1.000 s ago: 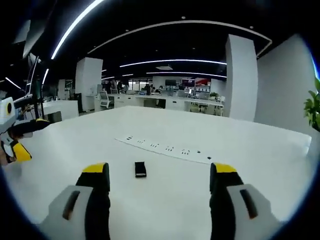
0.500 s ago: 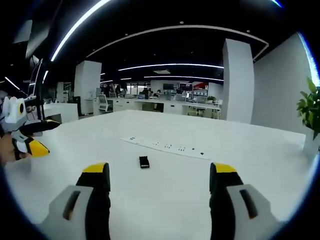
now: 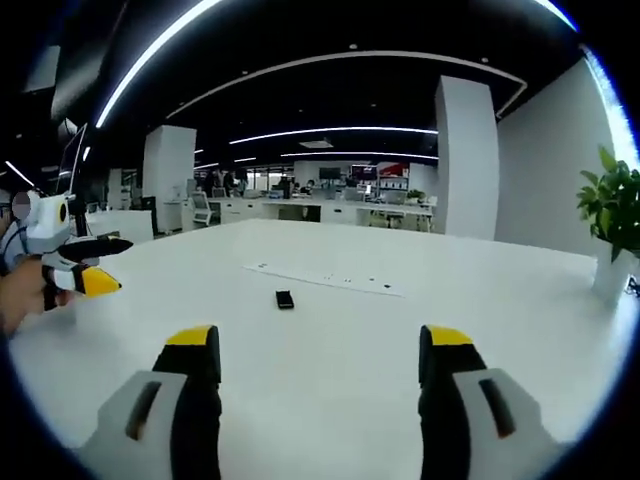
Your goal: Snap the two parts of the plastic buckle together until the buckle closes and remains connected.
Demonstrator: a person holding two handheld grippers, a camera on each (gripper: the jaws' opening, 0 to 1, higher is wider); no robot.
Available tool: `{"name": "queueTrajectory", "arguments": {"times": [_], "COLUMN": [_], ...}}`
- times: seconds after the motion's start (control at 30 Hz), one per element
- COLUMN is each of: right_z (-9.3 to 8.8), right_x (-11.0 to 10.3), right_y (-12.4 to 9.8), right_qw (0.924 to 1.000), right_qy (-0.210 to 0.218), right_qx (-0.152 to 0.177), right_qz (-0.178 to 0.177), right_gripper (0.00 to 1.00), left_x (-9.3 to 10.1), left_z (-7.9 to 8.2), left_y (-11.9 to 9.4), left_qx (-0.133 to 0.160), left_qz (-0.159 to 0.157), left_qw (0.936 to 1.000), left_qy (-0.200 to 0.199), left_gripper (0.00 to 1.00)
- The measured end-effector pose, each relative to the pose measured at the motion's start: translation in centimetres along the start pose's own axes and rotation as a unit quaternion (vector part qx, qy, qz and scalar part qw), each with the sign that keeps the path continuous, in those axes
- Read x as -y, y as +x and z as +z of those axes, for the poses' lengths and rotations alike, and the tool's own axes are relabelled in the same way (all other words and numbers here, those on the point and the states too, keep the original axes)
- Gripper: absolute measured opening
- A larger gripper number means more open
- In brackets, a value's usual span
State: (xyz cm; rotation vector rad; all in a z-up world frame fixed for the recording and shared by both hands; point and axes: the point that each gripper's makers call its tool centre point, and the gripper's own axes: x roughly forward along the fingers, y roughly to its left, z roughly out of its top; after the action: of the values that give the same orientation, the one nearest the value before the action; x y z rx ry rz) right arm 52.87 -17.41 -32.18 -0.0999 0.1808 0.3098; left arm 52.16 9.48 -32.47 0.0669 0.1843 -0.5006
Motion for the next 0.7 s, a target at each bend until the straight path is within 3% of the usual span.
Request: {"name": "queueTrajectory", "arguments": {"times": [0.37,0.7], "right_z": [0.1,0.0], "right_x": [0.9,1.0], "right_y": [-1.7,-4.4], "right_qw": [0.9998,0.9994], "right_qy": [-0.006,-0.009], "right_qx": [0.009,0.018], "right_qz": [-0.014,-0.028], "right_gripper": [0.81,0.8], "left_x": [-0.5,-0.9], "left_z": [0.5,-0.1], "left_y": [0.8,1.4], "left_qx": [0.005,-0.004], "left_qz": [-0.002,0.001], "left_qw": [0.9999,0.9999], "left_qy": [-0.013,-0.012], "left_gripper": [1.0,1.0]}}
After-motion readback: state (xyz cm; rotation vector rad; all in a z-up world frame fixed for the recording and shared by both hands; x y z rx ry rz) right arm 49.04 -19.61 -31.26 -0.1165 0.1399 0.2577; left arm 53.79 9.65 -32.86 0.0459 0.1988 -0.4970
